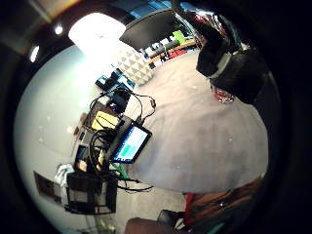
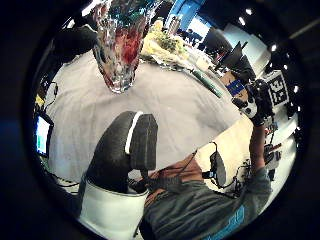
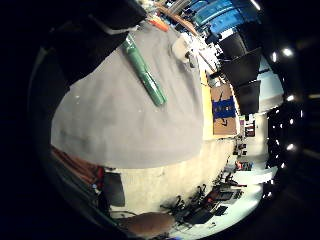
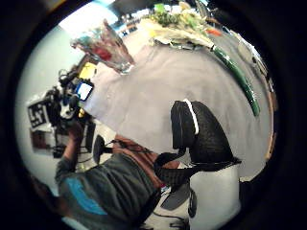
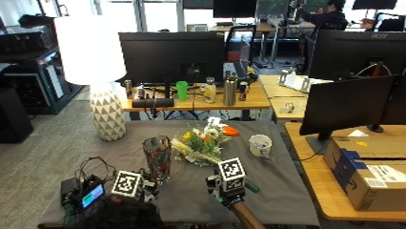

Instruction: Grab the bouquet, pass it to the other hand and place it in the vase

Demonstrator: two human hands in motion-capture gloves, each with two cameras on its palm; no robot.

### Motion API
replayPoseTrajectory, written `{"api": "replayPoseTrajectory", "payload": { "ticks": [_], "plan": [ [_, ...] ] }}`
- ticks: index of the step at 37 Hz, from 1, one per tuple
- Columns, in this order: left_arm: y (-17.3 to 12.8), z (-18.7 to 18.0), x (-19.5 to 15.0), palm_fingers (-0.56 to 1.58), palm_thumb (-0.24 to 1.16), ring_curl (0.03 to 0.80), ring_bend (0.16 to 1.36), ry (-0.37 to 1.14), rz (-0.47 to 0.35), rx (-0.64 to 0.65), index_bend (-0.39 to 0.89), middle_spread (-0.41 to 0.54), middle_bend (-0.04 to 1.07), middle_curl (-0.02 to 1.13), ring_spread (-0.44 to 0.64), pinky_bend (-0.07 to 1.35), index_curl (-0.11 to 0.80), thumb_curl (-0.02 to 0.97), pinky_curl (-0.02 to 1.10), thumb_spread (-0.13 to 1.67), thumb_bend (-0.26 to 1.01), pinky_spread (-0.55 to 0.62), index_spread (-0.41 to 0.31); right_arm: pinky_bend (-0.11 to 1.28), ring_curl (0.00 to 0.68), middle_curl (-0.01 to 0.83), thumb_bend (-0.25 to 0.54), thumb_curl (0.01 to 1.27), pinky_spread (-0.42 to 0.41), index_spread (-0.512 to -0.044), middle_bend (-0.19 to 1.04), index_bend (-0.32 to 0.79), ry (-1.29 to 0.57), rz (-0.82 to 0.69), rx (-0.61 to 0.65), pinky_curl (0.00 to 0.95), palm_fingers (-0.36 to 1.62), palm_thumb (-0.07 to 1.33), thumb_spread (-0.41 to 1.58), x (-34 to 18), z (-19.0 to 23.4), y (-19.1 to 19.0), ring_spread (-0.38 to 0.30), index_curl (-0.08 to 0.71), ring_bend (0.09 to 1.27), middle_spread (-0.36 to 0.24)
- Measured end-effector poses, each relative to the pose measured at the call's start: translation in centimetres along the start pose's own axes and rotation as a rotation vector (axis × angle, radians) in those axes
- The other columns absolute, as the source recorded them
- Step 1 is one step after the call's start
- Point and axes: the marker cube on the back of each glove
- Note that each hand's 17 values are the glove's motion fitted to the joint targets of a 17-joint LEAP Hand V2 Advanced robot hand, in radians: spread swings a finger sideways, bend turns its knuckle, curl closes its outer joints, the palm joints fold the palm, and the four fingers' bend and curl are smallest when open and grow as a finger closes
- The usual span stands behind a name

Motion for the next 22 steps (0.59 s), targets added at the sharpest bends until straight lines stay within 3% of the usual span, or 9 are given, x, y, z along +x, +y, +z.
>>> {"api": "replayPoseTrajectory", "payload": {
  "ticks": [3, 7, 14, 22],
  "plan": [
    [-0.3, 0.3, 0.1, 0.84, 0.18, 0.139, 0.49, 0.018, 0.000, 0.019, 0.23, -0.112, 0.28, 0.14, -0.04, 0.28, 0.112, 0.061, 0.12, 0.55, 0.09, 0.09, -0.120, 0.45, 0.091, 0.104, 0.295, 0.10, 0.196, -0.212, 0.28, 0.14, 0.003, -0.005, 0.003, 0.139, 0.49, 0.45, 0.58, -0.2, -0.2, -0.1, 0.099, 0.072, 0.30, 0.023],
    [-0.9, 0.0, 0.4, 0.82, 0.19, 0.209, 0.50, 0.053, 0.003, 0.056, 0.21, -0.141, 0.27, 0.21, -0.05, 0.27, 0.167, 0.087, 0.18, 0.74, 0.07, 0.12, -0.150, 0.47, 0.139, 0.151, 0.302, 0.14, 0.247, -0.265, 0.28, 0.14, 0.012, -0.023, 0.018, 0.195, 0.46, 0.48, 0.80, -0.4, 0.5, -0.9, 0.129, 0.116, 0.31, 0.029],
    [-1.5, -0.9, 0.7, 0.81, 0.20, 0.251, 0.48, 0.101, 0.004, 0.096, 0.17, -0.165, 0.23, 0.26, -0.06, 0.23, 0.229, 0.129, 0.23, 0.92, 0.04, 0.14, -0.172, 0.49, 0.174, 0.206, 0.282, 0.18, 0.292, -0.306, 0.29, 0.13, 0.000, -0.047, 0.015, 0.242, 0.43, 0.51, 1.02, -1.0, 0.1, -1.0, 0.151, 0.153, 0.32, 0.034],
    [-0.7, -2.3, 0.4, 0.80, 0.21, 0.277, 0.47, 0.083, -0.009, -0.008, 0.14, -0.173, 0.21, 0.30, -0.06, 0.21, 0.261, 0.170, 0.26, 1.01, 0.00, 0.15, -0.173, 0.49, 0.200, 0.251, 0.240, 0.21, 0.313, -0.323, 0.28, 0.13, -0.011, -0.065, 0.020, 0.273, 0.42, 0.52, 1.14, -2.2, -0.6, -1.3, 0.167, 0.181, 0.32, 0.036]
  ]
}}
